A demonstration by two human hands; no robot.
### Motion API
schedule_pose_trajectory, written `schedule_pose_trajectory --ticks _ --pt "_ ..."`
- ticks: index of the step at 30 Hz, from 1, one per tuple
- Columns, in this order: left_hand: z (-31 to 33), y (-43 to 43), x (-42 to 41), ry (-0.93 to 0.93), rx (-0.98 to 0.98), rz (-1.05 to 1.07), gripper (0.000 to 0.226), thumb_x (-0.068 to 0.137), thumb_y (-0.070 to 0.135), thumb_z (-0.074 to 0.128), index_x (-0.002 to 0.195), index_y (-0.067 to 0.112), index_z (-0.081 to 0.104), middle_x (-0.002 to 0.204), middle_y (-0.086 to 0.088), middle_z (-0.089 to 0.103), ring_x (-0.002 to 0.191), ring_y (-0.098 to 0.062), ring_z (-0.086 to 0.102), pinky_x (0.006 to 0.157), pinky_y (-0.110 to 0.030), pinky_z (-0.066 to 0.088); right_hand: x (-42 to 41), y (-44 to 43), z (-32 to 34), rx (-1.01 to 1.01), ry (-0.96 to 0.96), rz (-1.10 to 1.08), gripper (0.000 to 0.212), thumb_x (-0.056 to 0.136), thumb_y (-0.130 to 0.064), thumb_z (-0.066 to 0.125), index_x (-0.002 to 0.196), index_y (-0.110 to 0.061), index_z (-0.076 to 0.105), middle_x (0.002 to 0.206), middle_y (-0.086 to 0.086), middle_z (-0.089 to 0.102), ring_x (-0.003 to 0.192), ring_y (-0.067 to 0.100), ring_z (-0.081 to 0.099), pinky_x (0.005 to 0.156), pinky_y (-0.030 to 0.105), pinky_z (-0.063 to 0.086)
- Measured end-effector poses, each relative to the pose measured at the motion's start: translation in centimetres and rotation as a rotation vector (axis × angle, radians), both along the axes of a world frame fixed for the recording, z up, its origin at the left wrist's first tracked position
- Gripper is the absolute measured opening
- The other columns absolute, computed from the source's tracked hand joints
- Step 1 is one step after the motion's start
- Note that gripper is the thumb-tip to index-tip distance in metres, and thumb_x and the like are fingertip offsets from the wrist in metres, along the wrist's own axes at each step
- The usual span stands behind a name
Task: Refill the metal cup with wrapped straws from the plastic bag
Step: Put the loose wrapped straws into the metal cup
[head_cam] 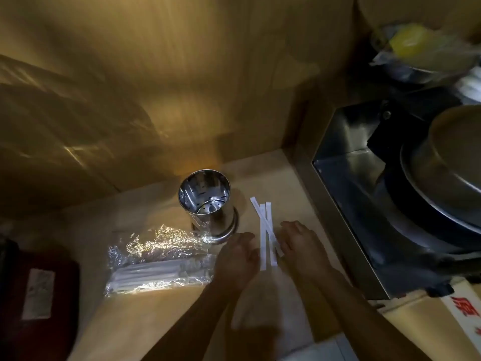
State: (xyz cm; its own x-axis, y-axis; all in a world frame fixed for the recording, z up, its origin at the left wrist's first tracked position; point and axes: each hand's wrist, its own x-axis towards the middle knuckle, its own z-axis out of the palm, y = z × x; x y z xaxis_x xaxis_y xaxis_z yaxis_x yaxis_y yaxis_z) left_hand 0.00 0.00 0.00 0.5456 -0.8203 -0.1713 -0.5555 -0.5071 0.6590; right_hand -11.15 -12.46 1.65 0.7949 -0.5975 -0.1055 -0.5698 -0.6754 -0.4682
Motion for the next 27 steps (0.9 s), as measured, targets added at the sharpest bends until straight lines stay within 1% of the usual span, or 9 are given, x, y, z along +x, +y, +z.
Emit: schedule_pose_trajectory --ticks 2,6,10,16,19,22,24,25,27 --pt "-1.3 -0.3 -0.3 -0.067 0.023 0.013 0.036 0.084 0.014 0.052 0.118 0.004 0.054 0.119 -0.017 0.059 0.111 -0.032 0.054 0.094 -0.038 0.043 0.0 -0.4 -1.0 0.018 0.008 -0.024 0.006 0.084 -0.016 0.052 0.090 -0.014 0.055 0.095 0.007 0.061 0.086 0.026 0.056 0.073 0.036 0.045" --pt "-3.9 0.6 -1.5 -0.167 0.094 -0.011 0.047 0.088 0.018 0.053 0.131 -0.001 0.045 0.142 -0.024 0.042 0.132 -0.035 0.041 0.109 -0.042 0.035 -0.1 -0.1 -3.0 0.054 0.104 -0.014 0.023 0.090 -0.026 0.049 0.111 -0.018 0.052 0.109 0.002 0.059 0.095 0.018 0.054 0.084 0.034 0.047" --pt "-5.6 0.9 -1.9 -0.314 0.057 -0.029 0.045 0.087 0.027 0.050 0.122 0.000 0.055 0.132 -0.022 0.055 0.122 -0.036 0.052 0.098 -0.051 0.043 0.4 -0.4 -4.0 0.000 0.098 0.005 0.028 0.091 -0.026 0.046 0.116 -0.016 0.051 0.114 0.004 0.057 0.094 0.018 0.055 0.081 0.030 0.048" --pt "-6.8 1.3 -2.3 -0.383 0.027 -0.035 0.047 0.090 0.031 0.040 0.126 0.004 0.053 0.136 -0.019 0.052 0.128 -0.031 0.046 0.107 -0.045 0.034 1.0 -0.4 -4.1 0.190 0.191 -0.047 0.026 0.093 -0.028 0.046 0.117 -0.019 0.046 0.109 0.004 0.062 0.090 0.019 0.061 0.079 0.033 0.050" --pt "-6.7 1.1 -2.3 -0.378 0.029 -0.028 0.047 0.090 0.031 0.040 0.126 0.004 0.054 0.135 -0.018 0.053 0.129 -0.031 0.046 0.109 -0.040 0.028 0.9 -1.1 -3.7 0.282 0.221 -0.029 0.038 0.092 -0.029 0.046 0.128 -0.023 0.035 0.110 0.005 0.064 0.093 0.022 0.062 0.081 0.035 0.051" --pt "-6.6 1.0 -2.4 -0.371 0.022 -0.021 0.046 0.089 0.030 0.040 0.124 0.004 0.055 0.134 -0.018 0.054 0.127 -0.032 0.047 0.107 -0.039 0.027 0.5 -1.5 -3.0 0.331 0.140 -0.004 0.050 0.090 -0.024 0.050 0.135 -0.031 0.030 0.111 0.004 0.065 0.093 0.021 0.063 0.084 0.040 0.053" --pt "-6.5 1.1 -2.3 -0.372 0.030 -0.023 0.046 0.088 0.030 0.040 0.124 0.005 0.055 0.135 -0.017 0.054 0.127 -0.031 0.048 0.106 -0.038 0.026 0.5 -1.6 -2.1 0.431 -0.030 -0.049 0.040 0.091 -0.016 0.051 0.126 -0.033 0.046 0.102 0.006 0.068 0.087 0.019 0.065 0.079 0.039 0.054" --pt "-6.5 1.1 -2.3 -0.374 0.035 -0.024 0.046 0.088 0.030 0.041 0.125 0.006 0.055 0.135 -0.017 0.054 0.127 -0.030 0.048 0.107 -0.037 0.026 0.7 -1.7 -1.4 0.512 -0.123 -0.101 0.032 0.091 -0.012 0.050 0.113 -0.032 0.057 0.094 0.004 0.069 0.081 0.017 0.065 0.074 0.034 0.054" --pt "-6.5 1.2 -2.3 -0.369 0.043 -0.021 0.046 0.088 0.030 0.041 0.125 0.006 0.055 0.136 -0.016 0.053 0.127 -0.029 0.048 0.107 -0.037 0.027 1.5 -2.0 0.4 0.699 -0.248 -0.197 0.025 0.090 -0.010 0.052 0.093 -0.031 0.065 0.083 -0.001 0.068 0.072 0.012 0.064 0.062 0.022 0.050"
